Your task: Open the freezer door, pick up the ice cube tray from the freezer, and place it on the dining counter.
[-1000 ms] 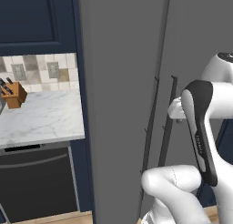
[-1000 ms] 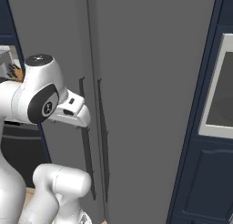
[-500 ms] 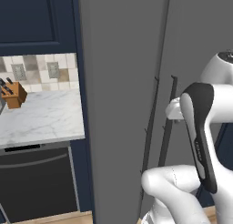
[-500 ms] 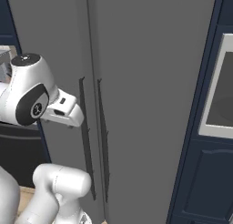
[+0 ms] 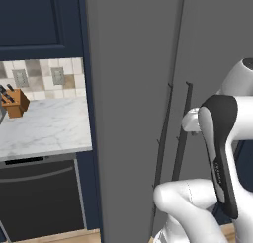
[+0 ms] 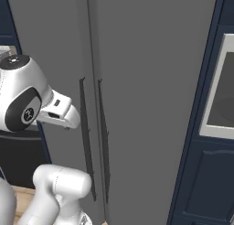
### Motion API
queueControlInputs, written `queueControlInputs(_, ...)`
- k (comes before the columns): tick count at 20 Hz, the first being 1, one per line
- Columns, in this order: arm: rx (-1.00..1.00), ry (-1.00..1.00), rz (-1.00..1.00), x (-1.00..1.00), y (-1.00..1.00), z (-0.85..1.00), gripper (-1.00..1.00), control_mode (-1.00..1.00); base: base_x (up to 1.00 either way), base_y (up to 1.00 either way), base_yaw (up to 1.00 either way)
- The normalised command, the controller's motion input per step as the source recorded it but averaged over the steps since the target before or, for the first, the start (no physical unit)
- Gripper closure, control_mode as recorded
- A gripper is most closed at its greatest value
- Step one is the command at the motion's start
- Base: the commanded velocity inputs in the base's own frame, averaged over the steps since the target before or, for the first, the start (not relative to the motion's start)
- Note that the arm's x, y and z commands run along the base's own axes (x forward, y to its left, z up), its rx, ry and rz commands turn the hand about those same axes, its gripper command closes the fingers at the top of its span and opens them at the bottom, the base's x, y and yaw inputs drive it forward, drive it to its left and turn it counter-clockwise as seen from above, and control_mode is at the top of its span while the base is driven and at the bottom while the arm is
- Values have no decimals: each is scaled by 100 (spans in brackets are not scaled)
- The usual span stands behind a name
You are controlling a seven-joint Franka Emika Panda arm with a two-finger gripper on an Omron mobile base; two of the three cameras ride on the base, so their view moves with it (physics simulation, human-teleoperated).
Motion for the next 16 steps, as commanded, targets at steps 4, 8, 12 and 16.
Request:
queueControlInputs(4,-5,-14,0,-9,11,0,-100,-100,0,0,0)
queueControlInputs(8,-1,-7,0,-9,4,0,-100,-100,0,0,0)
queueControlInputs(12,0,0,0,-11,0,0,-100,-100,0,0,0)
queueControlInputs(16,0,0,0,-3,0,0,-100,-100,0,0,0)
